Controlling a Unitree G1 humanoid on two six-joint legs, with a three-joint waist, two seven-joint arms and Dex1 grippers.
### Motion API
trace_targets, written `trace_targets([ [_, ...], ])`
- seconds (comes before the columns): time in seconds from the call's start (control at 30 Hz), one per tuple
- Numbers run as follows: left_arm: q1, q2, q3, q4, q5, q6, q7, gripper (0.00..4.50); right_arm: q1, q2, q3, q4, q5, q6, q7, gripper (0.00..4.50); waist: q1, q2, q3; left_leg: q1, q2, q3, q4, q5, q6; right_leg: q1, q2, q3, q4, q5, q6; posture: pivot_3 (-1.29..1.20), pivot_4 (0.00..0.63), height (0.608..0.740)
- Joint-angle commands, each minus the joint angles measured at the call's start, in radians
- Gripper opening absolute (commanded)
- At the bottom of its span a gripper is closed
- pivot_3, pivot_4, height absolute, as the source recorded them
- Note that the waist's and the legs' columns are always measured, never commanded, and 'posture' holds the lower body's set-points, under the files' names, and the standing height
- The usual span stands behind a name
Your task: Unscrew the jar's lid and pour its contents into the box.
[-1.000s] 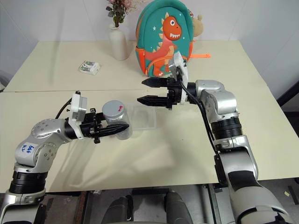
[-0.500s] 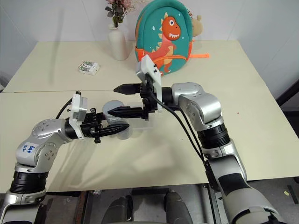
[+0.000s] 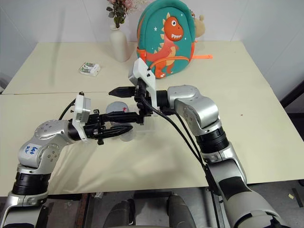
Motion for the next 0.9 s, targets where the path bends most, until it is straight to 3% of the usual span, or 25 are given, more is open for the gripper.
trace_targets([
  [0.03,-0.011,0.000,0.009,-0.019,-0.006,-0.019,-0.003,1.97,-0.002,0.006,-0.008,-0.042,0.018,0.007,-0.002,4.49,0.000,0.000,0.000,0.000,0.000,0.000,0.000,0.000,0.000,0.000,0.000,0.000,0.000,0.000,0.000,0.00,0.150,0.740],
  [0.9,0.002,0.011,0.024,-0.035,-0.020,-0.019,0.009,1.97,-0.027,-0.100,-0.056,0.183,-0.052,-0.121,0.036,4.49,-0.002,0.000,0.000,0.000,0.000,0.000,0.000,0.000,0.000,0.000,0.000,0.000,0.000,0.000,0.000,0.00,0.150,0.740],
])
